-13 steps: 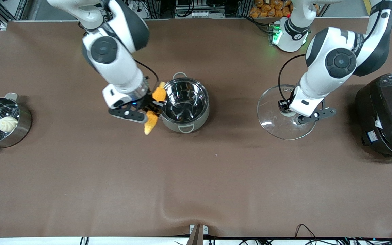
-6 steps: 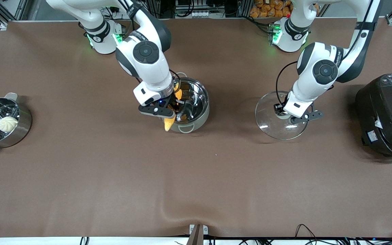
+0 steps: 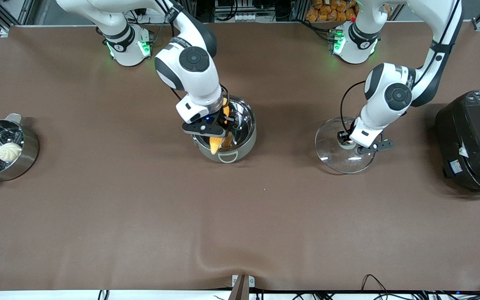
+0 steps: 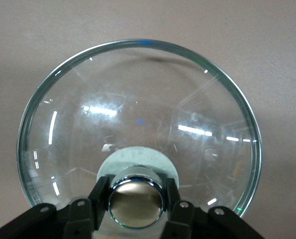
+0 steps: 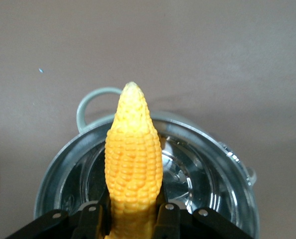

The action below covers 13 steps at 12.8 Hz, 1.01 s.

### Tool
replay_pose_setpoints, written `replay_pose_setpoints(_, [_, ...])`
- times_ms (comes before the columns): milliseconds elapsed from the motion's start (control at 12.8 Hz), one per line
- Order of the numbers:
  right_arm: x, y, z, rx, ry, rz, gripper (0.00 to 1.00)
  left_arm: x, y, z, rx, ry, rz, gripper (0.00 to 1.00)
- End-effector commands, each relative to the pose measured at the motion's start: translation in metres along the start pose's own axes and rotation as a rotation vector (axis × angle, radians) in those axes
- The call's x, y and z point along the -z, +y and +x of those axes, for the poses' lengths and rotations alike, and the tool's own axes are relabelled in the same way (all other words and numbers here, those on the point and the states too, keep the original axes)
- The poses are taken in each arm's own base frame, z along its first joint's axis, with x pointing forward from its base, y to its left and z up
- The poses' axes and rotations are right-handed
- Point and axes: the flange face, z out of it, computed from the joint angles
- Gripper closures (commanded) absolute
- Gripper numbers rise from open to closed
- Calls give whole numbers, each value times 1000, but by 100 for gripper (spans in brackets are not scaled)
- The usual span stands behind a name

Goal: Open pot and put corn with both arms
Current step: 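Carry the corn over the open pot with the right gripper and lower it, then open the right gripper to drop the corn while the left gripper lowers the lid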

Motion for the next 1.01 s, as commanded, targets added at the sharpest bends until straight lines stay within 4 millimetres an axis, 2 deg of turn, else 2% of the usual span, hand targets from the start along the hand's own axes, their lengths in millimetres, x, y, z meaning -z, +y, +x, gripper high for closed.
replay_pose_setpoints(0, [-8,-3,-11,0,27,-11,71,-5,-3,4,-3,4,-14,100])
replay_pose_setpoints(78, [-11,-3,-12,-10,24,-14,71,-9,-10,7,7,1,-14,100])
replay_pose_setpoints(390, [-18,-7,-17,-4,17,-11,66,-22,-9,8,-3,-4,-20,100])
replay_pose_setpoints(546, [-19,-10,-21,-9,15,-8,41,-27,-10,9,-1,-8,-22,100])
replay_pose_setpoints(624, [-19,-10,-22,-9,15,-9,39,-31,-9,9,-1,-14,-22,75])
replay_pose_setpoints(702, [-20,-12,-25,-4,14,-10,28,-33,-9,10,-5,-17,-21,43])
replay_pose_setpoints(780, [-20,-12,-25,-4,13,-11,24,-32,-8,12,-12,-12,-18,14])
replay_pose_setpoints(859, [-19,-12,-24,-4,14,-10,21,-29,-7,14,-13,-3,-21,0])
replay_pose_setpoints(937, [-18,-12,-23,-6,15,-11,21,-23,-5,18,-11,10,-26,0])
